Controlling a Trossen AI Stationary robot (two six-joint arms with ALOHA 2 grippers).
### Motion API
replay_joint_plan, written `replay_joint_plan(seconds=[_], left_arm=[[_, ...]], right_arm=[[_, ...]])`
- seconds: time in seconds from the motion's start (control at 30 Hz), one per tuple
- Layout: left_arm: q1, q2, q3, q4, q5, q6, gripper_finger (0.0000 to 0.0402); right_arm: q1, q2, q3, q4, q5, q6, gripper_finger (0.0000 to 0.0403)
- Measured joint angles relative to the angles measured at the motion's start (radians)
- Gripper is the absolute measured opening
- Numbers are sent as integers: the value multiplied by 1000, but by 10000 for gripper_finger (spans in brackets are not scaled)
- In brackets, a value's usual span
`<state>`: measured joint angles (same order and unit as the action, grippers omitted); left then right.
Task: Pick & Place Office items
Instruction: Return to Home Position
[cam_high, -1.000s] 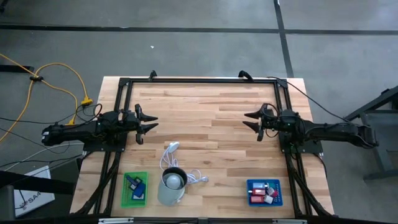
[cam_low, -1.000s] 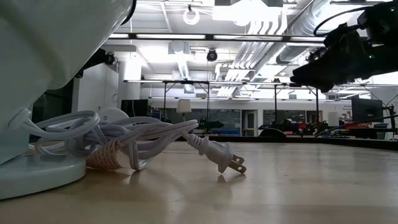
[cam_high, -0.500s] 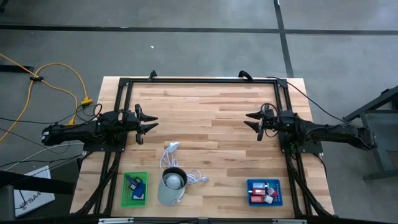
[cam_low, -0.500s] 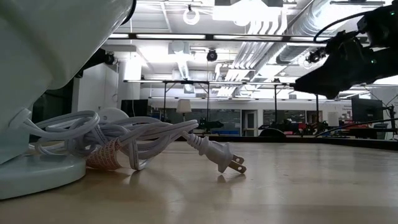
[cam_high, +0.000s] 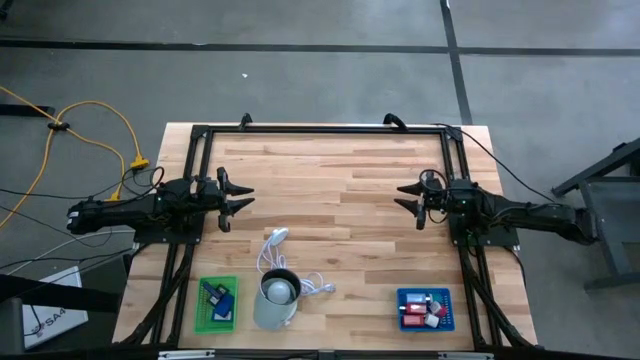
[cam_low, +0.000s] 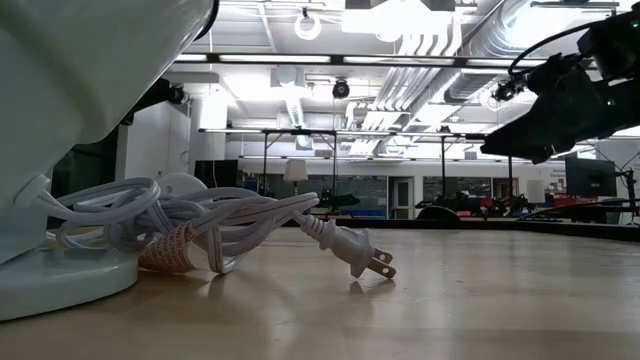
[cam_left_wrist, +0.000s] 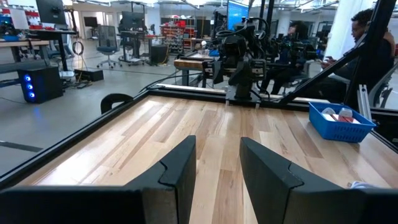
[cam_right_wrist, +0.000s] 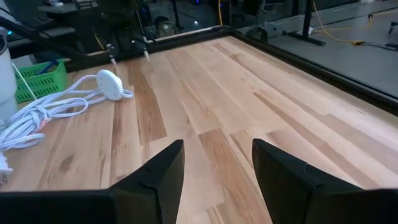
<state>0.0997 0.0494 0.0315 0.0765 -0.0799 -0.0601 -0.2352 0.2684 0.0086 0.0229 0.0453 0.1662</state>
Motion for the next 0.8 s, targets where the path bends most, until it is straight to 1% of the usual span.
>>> replay_joint_plan(seconds=[0.13, 0.3, 0.8], left_arm=[[0, 0, 0, 0, 0, 0, 120], [0, 0, 0, 0, 0, 0, 120], [0, 0, 0, 0, 0, 0, 120]], right_arm=[[0, -2, 0, -4, -4, -4, 175], [0, -2, 0, -17, -51, -41, 175], [0, -2, 0, -18, -51, -40, 175]])
